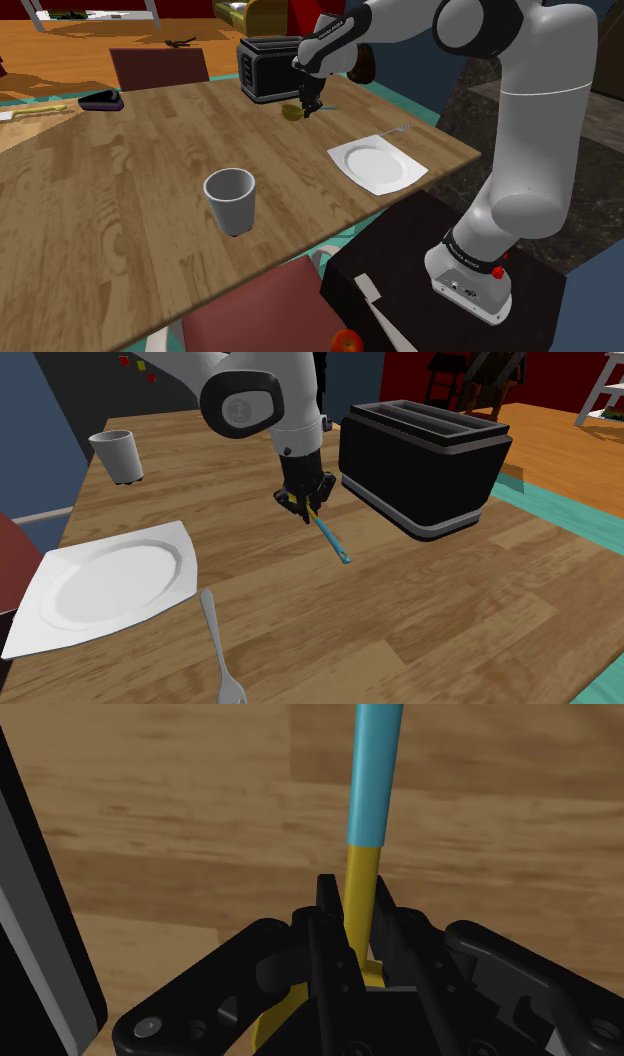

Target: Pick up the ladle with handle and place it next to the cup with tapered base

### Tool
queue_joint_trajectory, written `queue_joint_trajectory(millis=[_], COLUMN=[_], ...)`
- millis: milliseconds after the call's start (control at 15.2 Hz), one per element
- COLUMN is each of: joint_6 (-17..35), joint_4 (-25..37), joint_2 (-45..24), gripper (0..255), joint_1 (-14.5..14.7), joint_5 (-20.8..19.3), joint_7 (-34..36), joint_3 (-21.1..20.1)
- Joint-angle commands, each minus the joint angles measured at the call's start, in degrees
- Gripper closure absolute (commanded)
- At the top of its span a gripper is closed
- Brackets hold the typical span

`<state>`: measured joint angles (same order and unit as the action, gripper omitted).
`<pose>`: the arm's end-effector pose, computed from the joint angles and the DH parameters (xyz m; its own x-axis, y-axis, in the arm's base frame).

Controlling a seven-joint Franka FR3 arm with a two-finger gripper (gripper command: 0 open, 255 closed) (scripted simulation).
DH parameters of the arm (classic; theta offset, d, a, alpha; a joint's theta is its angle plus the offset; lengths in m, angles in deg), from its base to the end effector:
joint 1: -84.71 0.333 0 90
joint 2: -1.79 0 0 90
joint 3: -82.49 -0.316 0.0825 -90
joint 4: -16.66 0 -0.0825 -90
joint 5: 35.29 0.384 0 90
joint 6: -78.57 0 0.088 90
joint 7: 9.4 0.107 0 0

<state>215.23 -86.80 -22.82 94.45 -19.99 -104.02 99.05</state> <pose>0.6604 -0.0599 0.3319 0.1736 0.9815 0.0806 0.9673 -0.1853 0.1733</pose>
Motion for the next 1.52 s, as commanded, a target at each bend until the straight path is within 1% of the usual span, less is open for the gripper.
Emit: queue_joint_trajectory(millis=[0,726,1452], joint_6=[-0.6,-7.5,-14.8], joint_4=[0.2,3.4,8.3], joint_2=[0.3,4.2,6.9], gripper=[255,255,255], joint_1=[0.1,0.7,0.9], joint_5=[-0.2,-2.5,-4.2], joint_7=[0.2,2.1,3.6], joint_3=[0.1,1.2,1.9])
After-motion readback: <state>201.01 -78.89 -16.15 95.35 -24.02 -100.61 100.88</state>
